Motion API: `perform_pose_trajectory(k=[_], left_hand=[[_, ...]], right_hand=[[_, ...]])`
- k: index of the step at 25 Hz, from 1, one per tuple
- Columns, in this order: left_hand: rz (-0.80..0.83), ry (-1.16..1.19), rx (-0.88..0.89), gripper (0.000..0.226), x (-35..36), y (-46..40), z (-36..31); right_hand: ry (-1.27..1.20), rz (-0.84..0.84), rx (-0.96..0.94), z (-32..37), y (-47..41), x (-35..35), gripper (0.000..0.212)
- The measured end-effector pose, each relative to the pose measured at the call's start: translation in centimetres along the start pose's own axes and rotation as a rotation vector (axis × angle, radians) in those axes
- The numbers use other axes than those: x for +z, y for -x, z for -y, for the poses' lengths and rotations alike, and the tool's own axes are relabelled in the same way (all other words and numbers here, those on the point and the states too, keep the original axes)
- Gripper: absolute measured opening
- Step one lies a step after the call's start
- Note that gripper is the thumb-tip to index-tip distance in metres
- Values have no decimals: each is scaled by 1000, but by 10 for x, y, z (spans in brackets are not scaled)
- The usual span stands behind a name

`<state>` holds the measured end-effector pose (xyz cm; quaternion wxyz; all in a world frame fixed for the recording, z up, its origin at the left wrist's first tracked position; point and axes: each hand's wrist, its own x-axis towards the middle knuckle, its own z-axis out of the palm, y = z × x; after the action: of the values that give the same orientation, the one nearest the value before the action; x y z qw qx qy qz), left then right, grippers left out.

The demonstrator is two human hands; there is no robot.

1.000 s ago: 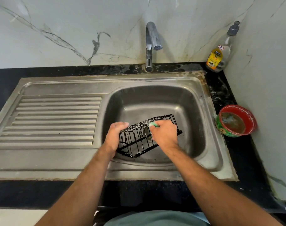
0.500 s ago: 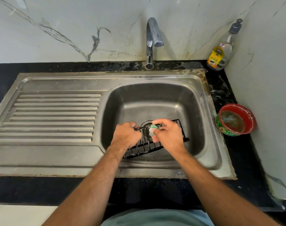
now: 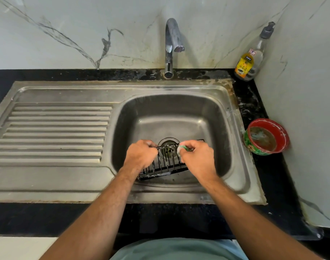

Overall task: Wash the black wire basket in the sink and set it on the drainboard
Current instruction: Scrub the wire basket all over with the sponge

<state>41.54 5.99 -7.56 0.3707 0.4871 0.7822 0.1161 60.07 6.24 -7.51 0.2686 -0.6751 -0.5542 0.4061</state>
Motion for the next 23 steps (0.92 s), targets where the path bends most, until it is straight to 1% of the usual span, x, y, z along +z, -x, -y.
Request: perform_pose_trajectory(k=[2,4,5,7,8,12,14,15,18,19,21,23], left_hand=[[3,4,-13,31,-1,-3,2],[18,0,-18,33,0,-5,4],[30,-7,-21,33,0,-6,4],[49,-5,-34,32,1,-8,5],[44,7,-48,32,1,-8,5],[24,52,-82,32,0,-10,7],[30,59,-59,31,2,-11,8],[25,61,-58,29,3,-10,7],[-46,100,-98,27,1,-10,12],[-76,137,-120,25,0,-10,16],[-152,237,-156,21,-2,-11,23],[-199,290,-154,17,-1,-12,29]], right_hand=[[5,81,34,-8,5,3,9],[-26,55,28,-5,5,8,7],[0,21,-4,-1,2,10,7],[107,-13,-62,9,-6,13,9],[160,-2,-64,12,-9,14,9],[253,161,68,-2,-2,9,5],[231,191,85,-7,2,6,3],[183,174,79,-7,3,8,1],[62,38,9,1,4,19,10],[54,28,-21,5,4,22,14],[76,105,-66,8,0,21,18],[155,178,-61,12,-8,12,17]])
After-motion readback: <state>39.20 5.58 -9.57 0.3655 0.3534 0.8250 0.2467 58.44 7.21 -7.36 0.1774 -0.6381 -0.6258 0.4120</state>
